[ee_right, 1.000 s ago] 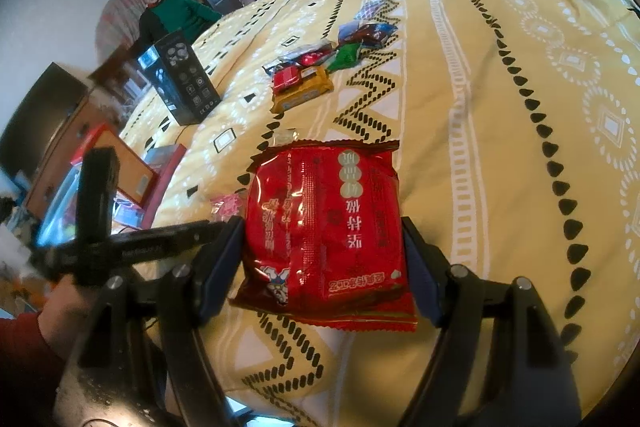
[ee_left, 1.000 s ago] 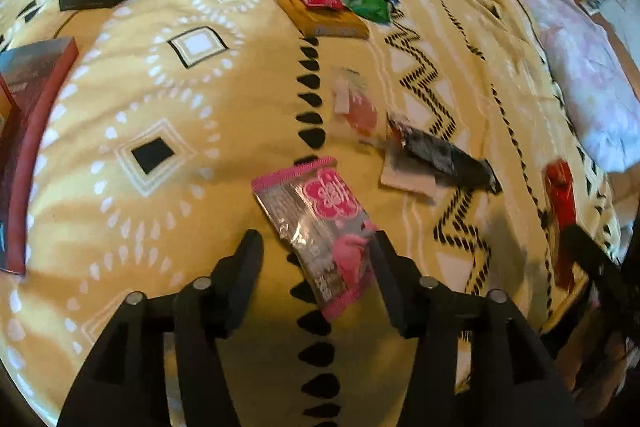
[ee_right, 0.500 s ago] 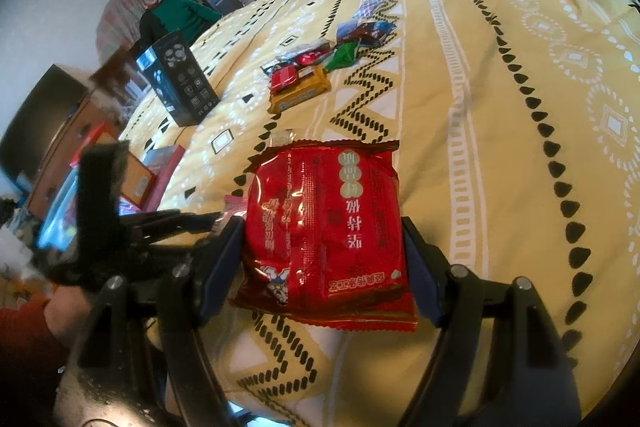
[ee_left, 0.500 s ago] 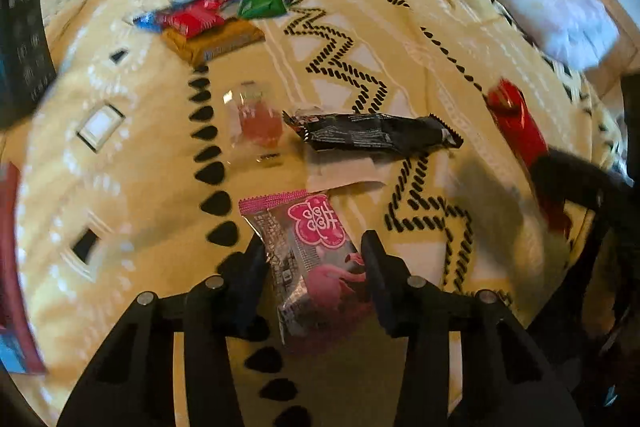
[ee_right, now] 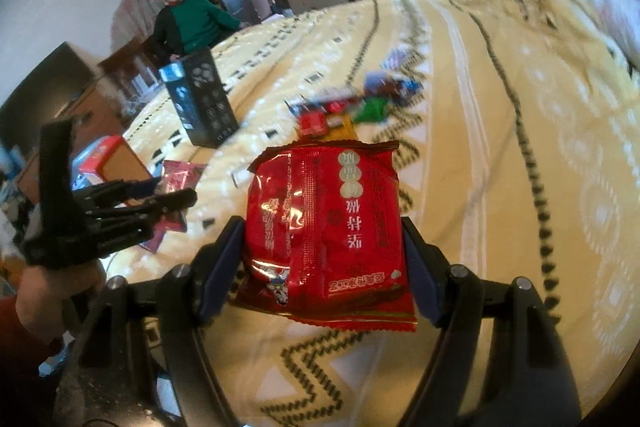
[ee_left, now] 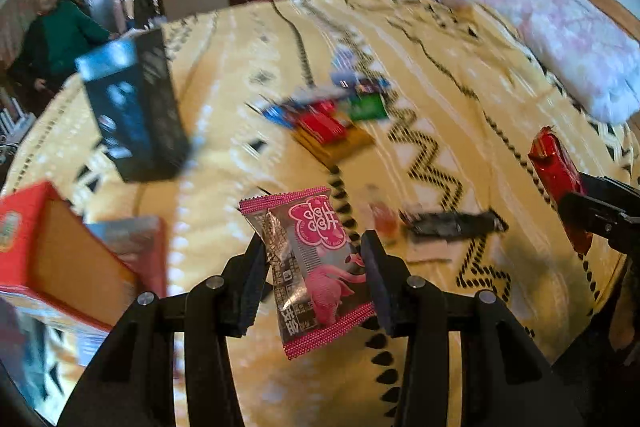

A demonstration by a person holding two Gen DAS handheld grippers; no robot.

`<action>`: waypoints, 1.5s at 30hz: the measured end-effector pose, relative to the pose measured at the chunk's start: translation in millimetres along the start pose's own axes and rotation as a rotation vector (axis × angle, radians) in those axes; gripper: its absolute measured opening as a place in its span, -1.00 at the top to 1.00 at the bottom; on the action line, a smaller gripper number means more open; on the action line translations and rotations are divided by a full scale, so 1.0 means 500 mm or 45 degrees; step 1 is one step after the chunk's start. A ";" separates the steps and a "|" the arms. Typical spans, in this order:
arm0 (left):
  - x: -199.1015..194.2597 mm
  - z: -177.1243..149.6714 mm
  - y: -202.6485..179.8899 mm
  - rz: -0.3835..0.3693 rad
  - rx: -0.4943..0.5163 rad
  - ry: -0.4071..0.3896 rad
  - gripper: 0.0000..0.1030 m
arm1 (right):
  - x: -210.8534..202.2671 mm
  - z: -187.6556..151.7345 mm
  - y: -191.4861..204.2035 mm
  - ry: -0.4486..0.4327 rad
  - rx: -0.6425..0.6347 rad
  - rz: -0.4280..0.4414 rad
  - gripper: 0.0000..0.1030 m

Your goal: Organize snacks

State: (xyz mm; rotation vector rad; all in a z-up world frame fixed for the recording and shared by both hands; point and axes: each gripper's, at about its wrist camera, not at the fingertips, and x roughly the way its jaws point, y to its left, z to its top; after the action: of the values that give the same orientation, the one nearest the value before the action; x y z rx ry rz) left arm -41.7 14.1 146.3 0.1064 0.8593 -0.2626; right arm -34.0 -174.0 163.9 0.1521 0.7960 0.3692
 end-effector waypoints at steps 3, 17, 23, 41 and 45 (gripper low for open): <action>-0.043 0.012 0.024 0.009 -0.016 -0.061 0.08 | -0.009 0.027 0.039 -0.028 -0.053 0.006 -0.46; -0.195 0.031 0.162 0.079 -0.148 -0.239 0.08 | -0.021 0.163 0.257 -0.140 -0.296 0.136 -0.46; -0.261 0.007 0.277 0.169 -0.243 -0.289 0.08 | 0.000 0.203 0.367 -0.148 -0.350 0.279 -0.46; -0.162 -0.071 0.137 -0.063 -0.008 -0.150 0.00 | 0.047 0.087 0.302 -0.058 -0.254 0.200 -0.46; 0.064 -0.105 0.030 -0.163 -0.050 0.065 -0.03 | 0.122 -0.025 0.103 0.103 -0.153 -0.084 -0.46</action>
State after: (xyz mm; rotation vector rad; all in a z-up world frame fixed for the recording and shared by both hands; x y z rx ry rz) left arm -56.1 32.8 87.6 0.0218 0.9230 -0.3639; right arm -17.4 -103.5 128.4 -0.0013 0.8541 0.3612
